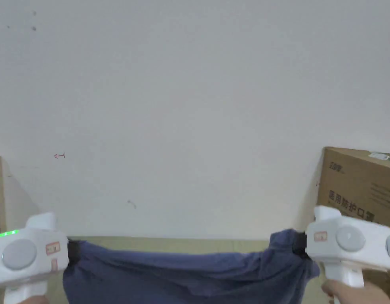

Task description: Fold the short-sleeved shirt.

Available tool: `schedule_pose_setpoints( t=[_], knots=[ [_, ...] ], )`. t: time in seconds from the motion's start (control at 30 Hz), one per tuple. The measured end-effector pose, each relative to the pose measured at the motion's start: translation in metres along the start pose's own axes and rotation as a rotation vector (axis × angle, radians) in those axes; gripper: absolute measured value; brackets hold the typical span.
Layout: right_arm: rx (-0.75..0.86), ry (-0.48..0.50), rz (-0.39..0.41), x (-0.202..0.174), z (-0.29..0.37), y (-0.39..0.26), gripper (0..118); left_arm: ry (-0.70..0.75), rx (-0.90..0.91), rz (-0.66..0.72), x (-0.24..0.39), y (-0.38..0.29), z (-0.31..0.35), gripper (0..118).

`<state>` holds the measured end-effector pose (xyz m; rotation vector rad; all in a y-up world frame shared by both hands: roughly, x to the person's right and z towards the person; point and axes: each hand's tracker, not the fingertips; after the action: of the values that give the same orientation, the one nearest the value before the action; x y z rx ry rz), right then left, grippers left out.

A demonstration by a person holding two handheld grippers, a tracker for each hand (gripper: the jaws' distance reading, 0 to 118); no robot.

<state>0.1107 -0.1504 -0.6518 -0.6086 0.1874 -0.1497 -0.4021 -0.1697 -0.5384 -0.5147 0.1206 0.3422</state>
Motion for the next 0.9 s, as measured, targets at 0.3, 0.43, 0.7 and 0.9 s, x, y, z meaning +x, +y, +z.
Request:
schedule_pose_setpoints(
  t=[0.3,0.43,0.7,0.9],
  knots=[
    [-0.347,0.032,-0.044,0.079,0.057,-0.236,6,-0.020,-0.241,0.017,-0.063,-0.200,0.064,3],
    [-0.364,0.058,-0.003,0.089,0.126,-0.285,6,-0.037,-0.280,-0.011,-0.080,-0.242,0.125,3],
    [-0.367,0.024,0.013,0.067,0.222,-0.315,6,-0.040,-0.295,-0.113,-0.070,-0.263,0.229,3],
    [-0.413,0.040,-0.040,0.068,0.243,-0.325,6,-0.054,-0.304,-0.027,-0.070,-0.259,0.259,3]
  ],
)
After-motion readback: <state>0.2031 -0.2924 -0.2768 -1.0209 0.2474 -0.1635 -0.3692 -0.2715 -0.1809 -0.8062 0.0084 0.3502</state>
